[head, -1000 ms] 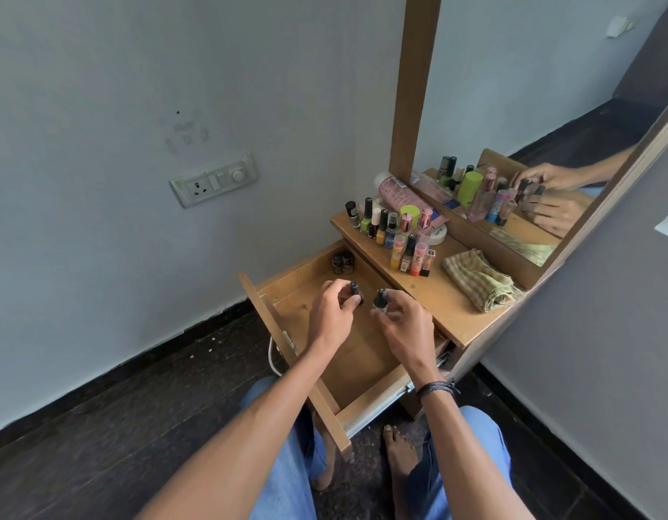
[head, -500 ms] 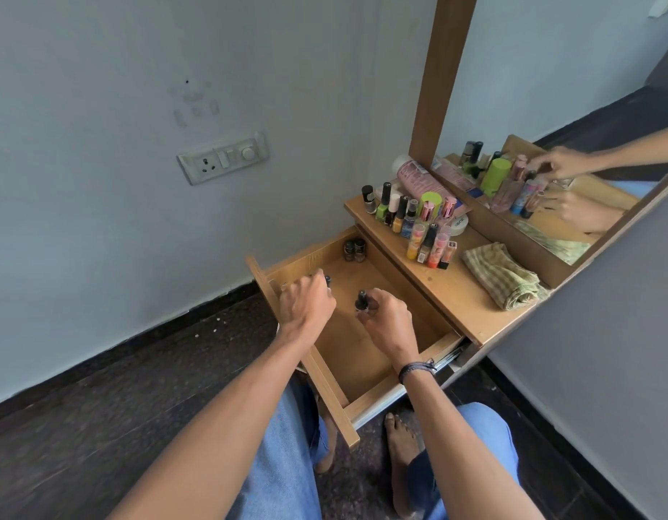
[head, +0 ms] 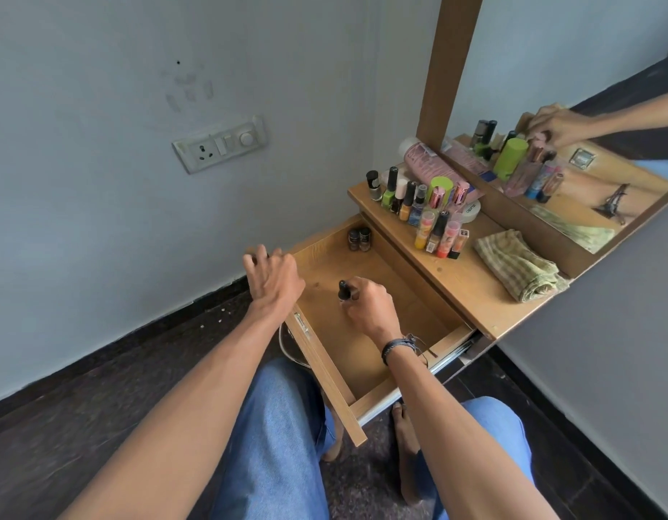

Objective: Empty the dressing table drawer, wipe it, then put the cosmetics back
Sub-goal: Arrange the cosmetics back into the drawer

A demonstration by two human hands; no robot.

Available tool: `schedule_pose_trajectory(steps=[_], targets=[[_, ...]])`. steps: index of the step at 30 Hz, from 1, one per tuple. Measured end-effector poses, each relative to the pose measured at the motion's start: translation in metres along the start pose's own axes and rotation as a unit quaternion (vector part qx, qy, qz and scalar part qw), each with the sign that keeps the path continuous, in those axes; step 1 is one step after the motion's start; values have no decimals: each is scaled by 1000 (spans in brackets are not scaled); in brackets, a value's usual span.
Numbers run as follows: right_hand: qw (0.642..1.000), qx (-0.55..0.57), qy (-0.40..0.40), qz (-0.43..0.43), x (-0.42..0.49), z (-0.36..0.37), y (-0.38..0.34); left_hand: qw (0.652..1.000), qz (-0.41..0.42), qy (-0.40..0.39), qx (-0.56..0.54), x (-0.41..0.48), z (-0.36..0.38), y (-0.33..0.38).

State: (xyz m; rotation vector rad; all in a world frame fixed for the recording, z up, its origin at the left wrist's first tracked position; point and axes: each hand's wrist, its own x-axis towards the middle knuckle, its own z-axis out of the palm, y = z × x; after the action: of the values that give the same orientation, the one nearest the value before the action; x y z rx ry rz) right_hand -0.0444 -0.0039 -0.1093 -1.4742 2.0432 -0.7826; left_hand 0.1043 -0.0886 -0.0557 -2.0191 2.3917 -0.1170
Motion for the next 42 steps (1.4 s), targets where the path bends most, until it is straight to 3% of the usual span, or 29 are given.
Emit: schedule_pose_trajectory(steps=[13, 22, 33, 42], targets=[[1000, 13, -6, -22, 21, 30, -11, 999, -39, -2, 9, 4, 14, 1], [999, 40, -7, -16, 21, 28, -7, 999, 48, 21, -2, 20, 16, 3], [999, 44, -9, -25, 23, 32, -3, 995, 59, -21, -80, 42, 27, 5], [999, 37, -14, -28, 22, 34, -1, 990, 26, 38, -133, 35, 35, -2]])
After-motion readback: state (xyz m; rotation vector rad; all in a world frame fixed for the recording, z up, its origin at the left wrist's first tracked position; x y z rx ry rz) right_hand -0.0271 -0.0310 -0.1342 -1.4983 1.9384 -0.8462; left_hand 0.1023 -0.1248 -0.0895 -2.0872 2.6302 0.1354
